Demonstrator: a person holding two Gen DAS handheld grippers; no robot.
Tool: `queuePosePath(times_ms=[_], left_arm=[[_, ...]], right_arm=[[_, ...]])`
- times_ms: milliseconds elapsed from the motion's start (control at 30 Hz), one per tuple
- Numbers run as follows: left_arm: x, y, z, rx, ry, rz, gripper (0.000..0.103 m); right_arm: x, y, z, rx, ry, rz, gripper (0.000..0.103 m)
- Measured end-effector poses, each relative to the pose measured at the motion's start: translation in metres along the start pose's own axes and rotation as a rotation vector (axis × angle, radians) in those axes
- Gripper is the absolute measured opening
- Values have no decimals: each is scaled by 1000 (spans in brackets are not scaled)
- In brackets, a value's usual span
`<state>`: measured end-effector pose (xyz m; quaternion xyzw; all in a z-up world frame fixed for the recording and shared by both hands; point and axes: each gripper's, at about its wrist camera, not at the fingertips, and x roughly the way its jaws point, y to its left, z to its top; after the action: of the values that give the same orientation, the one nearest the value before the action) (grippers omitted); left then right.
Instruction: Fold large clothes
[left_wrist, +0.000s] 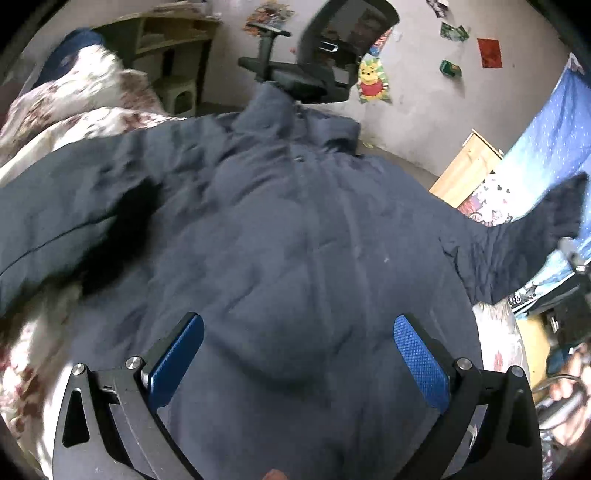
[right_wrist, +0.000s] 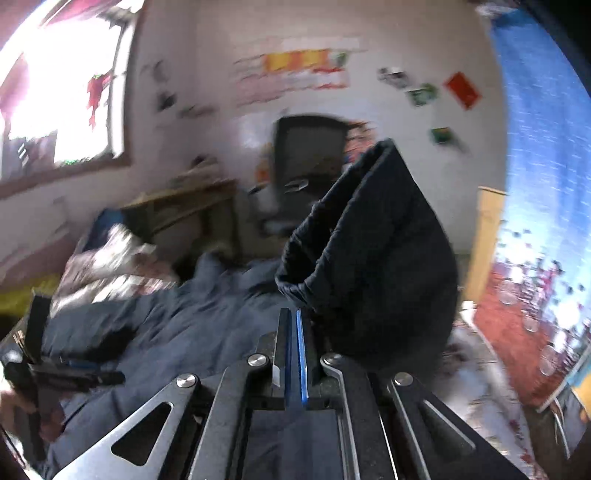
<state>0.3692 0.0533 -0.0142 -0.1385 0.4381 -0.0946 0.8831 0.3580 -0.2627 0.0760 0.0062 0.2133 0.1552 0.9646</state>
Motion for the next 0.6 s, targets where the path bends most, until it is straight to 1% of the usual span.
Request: queuePosePath(times_ms=[100, 200, 267, 300, 367, 400, 433, 467, 500, 533, 567, 600], left_arm=[[-20, 18, -9, -1, -7, -7, 101], [-28, 28, -18, 4, -9, -17, 101], [-28, 35, -21, -18, -5, -55, 101], [-28, 36, -22, -37, 3, -87, 101], [-29, 40, -22, -73, 14, -134, 101], [-28, 39, -21, -84, 19, -147, 101], [-27, 38, -20, -89, 22, -157, 101], [-27, 37, -18, -90, 18, -164, 101], [-25, 34, -17, -86, 12, -172, 101], [-22, 29, -14, -76, 10, -183, 101], [-17, 24, -12, -62, 10, -185, 101], [-13, 19, -10, -46, 8, -184, 101]], right_arm=[[20, 30, -17, -59, 62, 50, 3], [42, 60, -37, -105, 138, 96, 3], [54, 80, -53, -153, 188, 127, 3], [59, 88, -63, -178, 218, 142, 3], [68, 105, -85, -210, 293, 178, 3], [69, 109, -97, -213, 324, 190, 3], [75, 111, -108, -209, 378, 204, 3], [79, 111, -114, -197, 410, 216, 3], [75, 106, -119, -187, 424, 221, 4], [75, 102, -122, -172, 439, 220, 10], [72, 96, -122, -160, 441, 212, 26], [69, 91, -122, -146, 437, 205, 36]])
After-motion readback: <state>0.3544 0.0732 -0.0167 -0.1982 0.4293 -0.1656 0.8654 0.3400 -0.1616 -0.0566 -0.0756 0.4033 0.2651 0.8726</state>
